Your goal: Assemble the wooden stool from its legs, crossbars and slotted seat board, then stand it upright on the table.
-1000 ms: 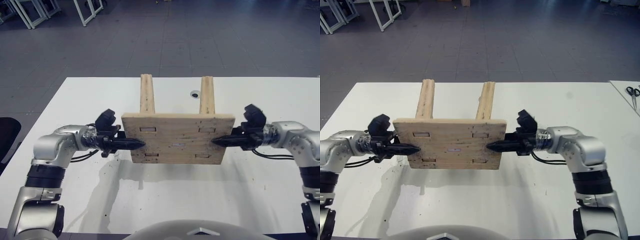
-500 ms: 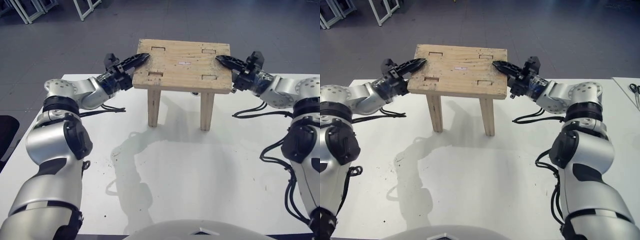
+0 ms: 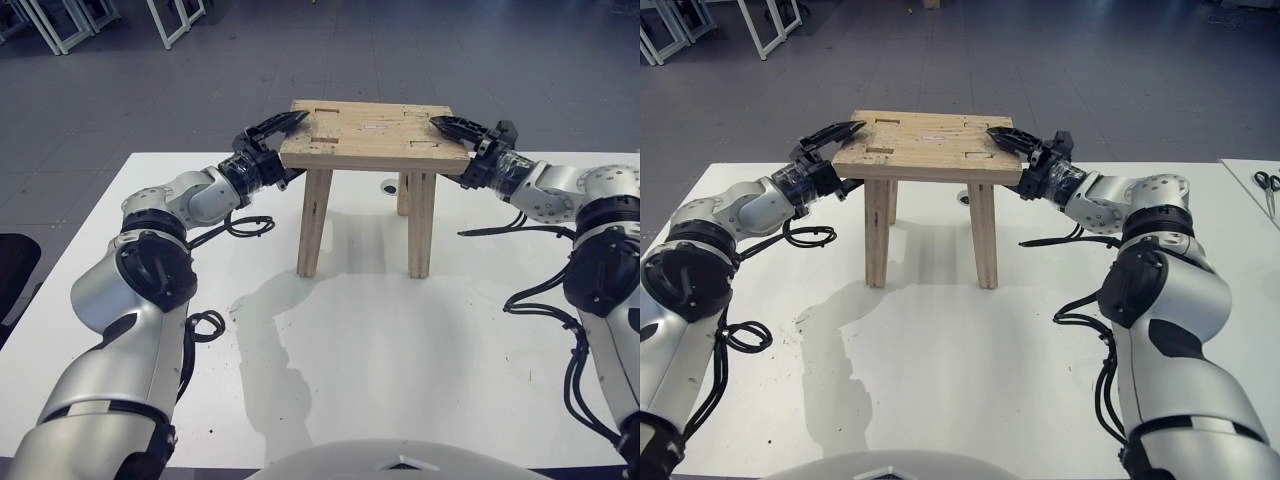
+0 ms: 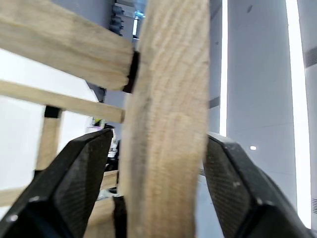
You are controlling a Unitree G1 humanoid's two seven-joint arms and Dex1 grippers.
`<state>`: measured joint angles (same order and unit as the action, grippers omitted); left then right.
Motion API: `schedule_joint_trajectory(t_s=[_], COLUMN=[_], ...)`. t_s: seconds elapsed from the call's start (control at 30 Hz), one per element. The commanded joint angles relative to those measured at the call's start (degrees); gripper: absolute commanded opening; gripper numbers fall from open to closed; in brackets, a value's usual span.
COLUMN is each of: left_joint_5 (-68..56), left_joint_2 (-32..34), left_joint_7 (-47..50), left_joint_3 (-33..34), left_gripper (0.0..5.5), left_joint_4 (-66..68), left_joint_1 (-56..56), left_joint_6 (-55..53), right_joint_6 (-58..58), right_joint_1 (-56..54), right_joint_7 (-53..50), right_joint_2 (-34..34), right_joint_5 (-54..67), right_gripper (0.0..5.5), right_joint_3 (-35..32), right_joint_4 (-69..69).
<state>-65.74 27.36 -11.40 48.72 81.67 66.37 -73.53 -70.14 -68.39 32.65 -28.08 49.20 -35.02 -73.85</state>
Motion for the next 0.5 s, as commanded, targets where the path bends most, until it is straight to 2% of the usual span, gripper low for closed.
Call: schedule_joint_trajectory(t_s=[0.03, 0.2, 0.33, 0.4, 0.5], left_joint_5=[-1.14, -0.3, 1.45, 2.9, 9.63], left_joint_2=[0.7, 2.75, 2.26, 0.01, -6.77], left_joint_7=[0.09, -0.13, 0.5, 1.57, -2.62], left_joint_3=[3.61, 4.69, 2.97, 1.99, -4.0], left_gripper=[3.13, 3.13, 3.13, 3.13, 3.13], left_joint_4=[-3.9, -9.77, -20.2, -28.82, -52.11], left_joint_1=[-1.24, -5.92, -13.27, -18.16, -30.0], left_joint_6=[2.87, 1.56, 1.03, 5.48, 20.02], right_joint_6=[6.53, 11.73, 10.57, 8.48, 15.15], right_joint_1=[-0.42, 4.43, 11.09, 17.21, 30.72], right_joint_7=[-5.93, -12.24, -14.76, -16.86, -17.79], right_joint_2=[-1.25, -1.75, -0.81, 3.0, 10.52], right_joint_5=[3.16, 3.43, 2.96, 2.79, -2.15], right_gripper=[3.36, 3.36, 3.36, 3.36, 3.36], right_joint_3=[-6.83, -11.5, -11.42, -8.88, 1.47], right_joint_4=[0.02, 2.22, 9.89, 22.53, 51.23])
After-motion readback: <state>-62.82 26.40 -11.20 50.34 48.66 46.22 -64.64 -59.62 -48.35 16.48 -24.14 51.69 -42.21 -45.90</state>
